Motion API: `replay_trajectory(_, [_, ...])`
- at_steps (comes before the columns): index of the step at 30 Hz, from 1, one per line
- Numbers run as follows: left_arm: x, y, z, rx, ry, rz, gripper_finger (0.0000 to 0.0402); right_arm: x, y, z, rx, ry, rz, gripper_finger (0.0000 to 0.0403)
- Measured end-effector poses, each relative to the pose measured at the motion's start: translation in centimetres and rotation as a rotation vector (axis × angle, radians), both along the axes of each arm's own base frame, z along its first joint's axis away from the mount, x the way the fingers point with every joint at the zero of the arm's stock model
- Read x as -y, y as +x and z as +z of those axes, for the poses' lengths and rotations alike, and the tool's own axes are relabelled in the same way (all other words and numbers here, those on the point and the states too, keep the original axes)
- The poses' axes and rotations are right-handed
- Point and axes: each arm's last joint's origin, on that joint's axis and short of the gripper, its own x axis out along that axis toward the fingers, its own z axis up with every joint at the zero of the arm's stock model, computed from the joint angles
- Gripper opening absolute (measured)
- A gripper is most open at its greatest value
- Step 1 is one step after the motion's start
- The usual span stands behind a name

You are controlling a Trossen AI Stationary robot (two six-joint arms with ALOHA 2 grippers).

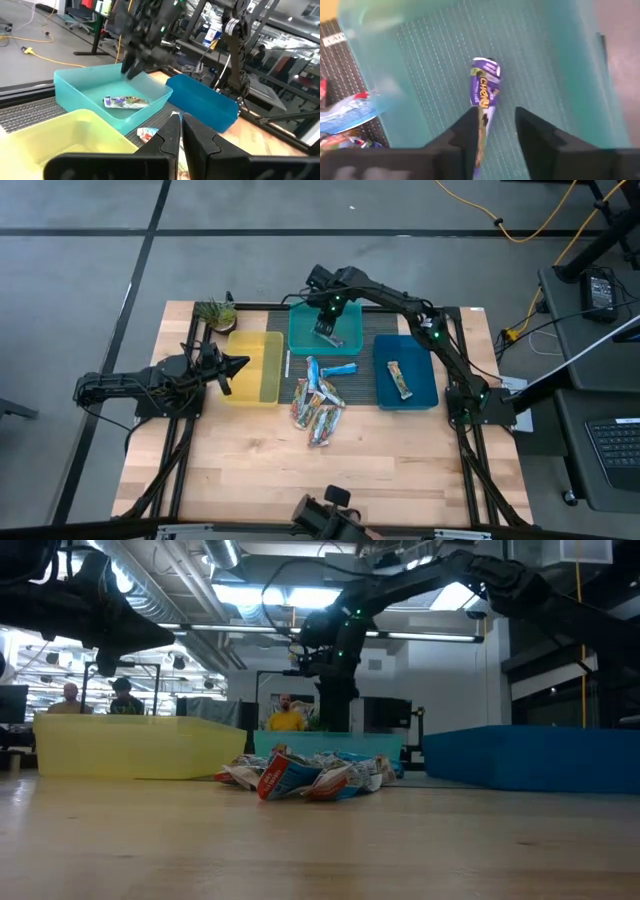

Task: Pick and place Granola Bars by type
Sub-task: Put the purple granola bar into the green bin

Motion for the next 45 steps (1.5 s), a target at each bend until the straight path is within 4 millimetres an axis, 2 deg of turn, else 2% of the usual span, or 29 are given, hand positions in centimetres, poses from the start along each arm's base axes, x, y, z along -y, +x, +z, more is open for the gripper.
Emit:
replay_trajectory(4, [0.0,0.0,-0.1,-0.008,0.0,0.0,0.0013,-0.5,-0.3,1.6,0.014,-0.022,-0.021,0.0189])
replay_trajectory(8, [0.0,0.0,-0.1,-0.011,0.005,-0.003,0.0013,-2.6,-0.5,4.1,0.034,-0.04,0.023,0.0206])
replay_trajectory(19, [0.2,0.0,-0.4,-0.044,-0.003,-0.06,0.0013,-12.2,-1.6,9.2,-0.078,-0.038,0.253,0.0174])
replay_trajectory(24, [0.2,0.0,-0.8,-0.073,-0.029,-0.083,0.0013,-15.0,-2.0,10.3,-0.099,-0.024,0.303,0.0161])
replay_trajectory(28, [0.3,0.0,-0.9,-0.084,-0.027,-0.099,0.0013,-16.0,-1.4,8.8,-0.117,0.008,0.322,0.016])
replay_trajectory(33, [0.3,0.0,-0.9,-0.097,-0.001,-0.119,0.0013,-16.3,0.3,4.5,-0.07,0.041,0.348,0.016])
replay_trajectory(38, [0.4,0.1,-0.9,-0.097,-0.004,-0.137,0.0013,-16.3,-0.1,0.7,-0.148,0.072,0.345,0.0161])
replay_trajectory(41, [0.4,0.1,-0.9,-0.097,-0.006,-0.145,0.0013,-16.4,-0.5,-0.7,-0.194,0.09,0.346,0.0178])
replay_trajectory(45, [0.4,0.1,-0.9,-0.097,-0.007,-0.146,0.0013,-16.5,-0.6,-2.1,-0.193,0.09,0.348,0.0224])
